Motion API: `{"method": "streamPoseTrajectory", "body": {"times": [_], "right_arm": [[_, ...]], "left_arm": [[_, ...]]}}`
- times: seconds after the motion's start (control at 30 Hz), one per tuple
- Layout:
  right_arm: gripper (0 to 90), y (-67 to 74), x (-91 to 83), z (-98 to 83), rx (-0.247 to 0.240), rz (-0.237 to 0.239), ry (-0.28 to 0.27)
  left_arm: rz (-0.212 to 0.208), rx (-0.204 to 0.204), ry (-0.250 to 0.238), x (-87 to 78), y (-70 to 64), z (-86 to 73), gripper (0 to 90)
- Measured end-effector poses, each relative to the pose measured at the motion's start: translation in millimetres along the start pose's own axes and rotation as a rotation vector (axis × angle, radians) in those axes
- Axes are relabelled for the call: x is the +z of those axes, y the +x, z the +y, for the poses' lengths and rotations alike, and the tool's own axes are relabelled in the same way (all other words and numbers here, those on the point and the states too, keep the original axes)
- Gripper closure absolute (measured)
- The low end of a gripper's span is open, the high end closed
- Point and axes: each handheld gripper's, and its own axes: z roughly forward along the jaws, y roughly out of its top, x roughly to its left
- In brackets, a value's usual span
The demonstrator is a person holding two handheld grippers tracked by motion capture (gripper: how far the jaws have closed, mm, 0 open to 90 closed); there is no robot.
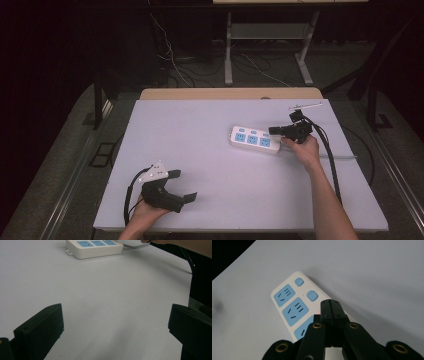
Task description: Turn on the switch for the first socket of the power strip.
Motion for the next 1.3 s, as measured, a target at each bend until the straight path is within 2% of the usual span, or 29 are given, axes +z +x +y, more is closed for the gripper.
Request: {"method": "streamPoseTrajectory", "body": {"times": [0.2,0.4,0.63,0.87,0.9,0.97,1.0,1.03,1.1,1.13,1.2,1.23,1.27,1.3], "right_arm": [[89.6,2.5,-13.0,2.3,-0.001,-0.014,-0.012],[89.5,5.1,-33.2,4.9,0.001,-0.024,-0.032],[88.3,16.0,-55.9,3.1,-0.015,-0.006,-0.044],[84.4,25.2,-68.9,-4.5,-0.014,0.012,-0.064],[80.1,26.9,-73.0,-8.2,0.004,0.023,-0.080],[77.2,28.4,-75.1,-10.1,0.011,0.024,-0.082],[70.3,31.7,-78.5,-14.4,0.011,0.020,-0.087],[70.3,31.7,-78.5,-14.4,0.011,0.020,-0.087],[59.2,35.6,-81.5,-19.1,0.014,0.015,-0.097],[49.8,40.1,-84.5,-24.1,0.014,0.023,-0.112],[39.3,44.9,-86.7,-28.8,0.013,0.017,-0.123],[35.6,47.4,-87.6,-31.4,0.010,0.014,-0.128],[35.6,47.4,-87.6,-31.4,0.010,0.014,-0.128],[25.2,52.4,-88.8,-36.5,0.007,0.009,-0.130]], "left_arm": [[-0.003,-0.001,-0.007,0.3,-0.8,0.5,0.0],[-0.002,-0.003,-0.009,0.4,-1.2,0.7,0.0],[-0.002,-0.003,-0.011,0.1,-1.4,1.0,0.0],[0.000,-0.002,-0.011,0.1,-1.4,1.1,0.0],[0.001,-0.002,-0.012,0.1,-1.6,1.1,0.0],[0.001,-0.002,-0.014,0.1,-1.8,1.2,0.0],[0.001,-0.001,-0.013,0.2,-1.9,1.2,0.0],[0.001,-0.002,-0.013,0.3,-1.8,1.2,0.0],[0.002,-0.002,-0.012,0.5,-1.8,1.2,0.0],[0.002,-0.002,-0.012,0.7,-1.8,1.2,0.0],[0.002,-0.001,-0.012,1.0,-1.9,1.3,0.0],[0.002,0.001,-0.012,1.2,-2.0,1.3,0.0],[0.002,0.002,-0.010,1.2,-2.0,1.4,0.0],[0.001,0.004,-0.008,1.4,-1.9,1.4,0.0]]}}
